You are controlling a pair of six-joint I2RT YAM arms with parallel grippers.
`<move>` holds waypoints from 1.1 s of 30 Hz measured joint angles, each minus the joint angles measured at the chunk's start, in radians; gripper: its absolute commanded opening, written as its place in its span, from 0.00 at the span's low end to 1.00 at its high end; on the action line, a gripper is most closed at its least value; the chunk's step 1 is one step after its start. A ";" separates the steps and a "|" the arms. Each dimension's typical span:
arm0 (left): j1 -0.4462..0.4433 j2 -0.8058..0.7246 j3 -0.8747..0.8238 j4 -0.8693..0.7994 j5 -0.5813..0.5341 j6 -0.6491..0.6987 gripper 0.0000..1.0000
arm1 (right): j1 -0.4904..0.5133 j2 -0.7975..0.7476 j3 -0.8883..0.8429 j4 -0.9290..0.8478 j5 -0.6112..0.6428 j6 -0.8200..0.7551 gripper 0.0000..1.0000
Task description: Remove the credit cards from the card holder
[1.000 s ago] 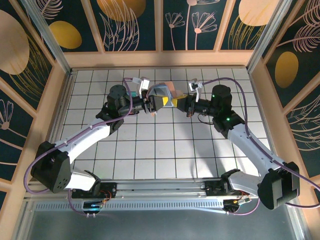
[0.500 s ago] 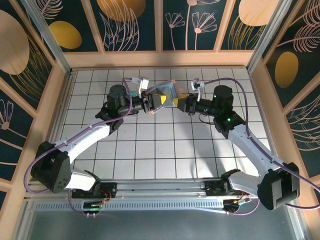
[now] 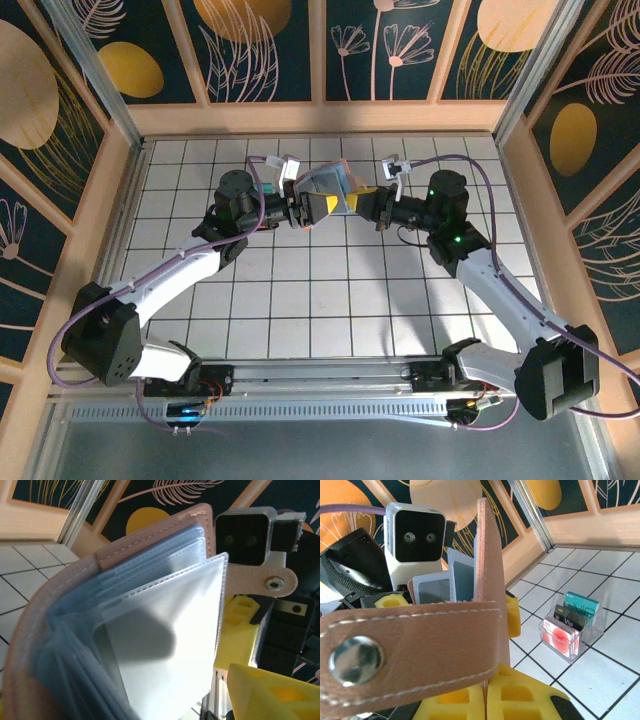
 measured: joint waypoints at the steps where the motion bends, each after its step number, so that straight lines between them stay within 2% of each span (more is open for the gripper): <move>1: 0.000 0.000 0.000 0.003 0.001 -0.001 0.81 | 0.000 0.000 -0.001 0.000 0.000 0.000 0.02; 5: 0.000 0.000 0.000 0.011 0.008 -0.011 0.99 | 0.000 0.000 -0.004 0.000 0.001 0.000 0.02; 24: -0.010 0.092 0.039 0.089 0.020 -0.113 0.99 | 0.063 0.000 0.032 -0.148 0.151 -0.040 0.03; 33: -0.020 0.106 0.052 0.111 0.026 -0.135 0.99 | 0.084 0.005 0.043 -0.140 0.156 -0.042 0.14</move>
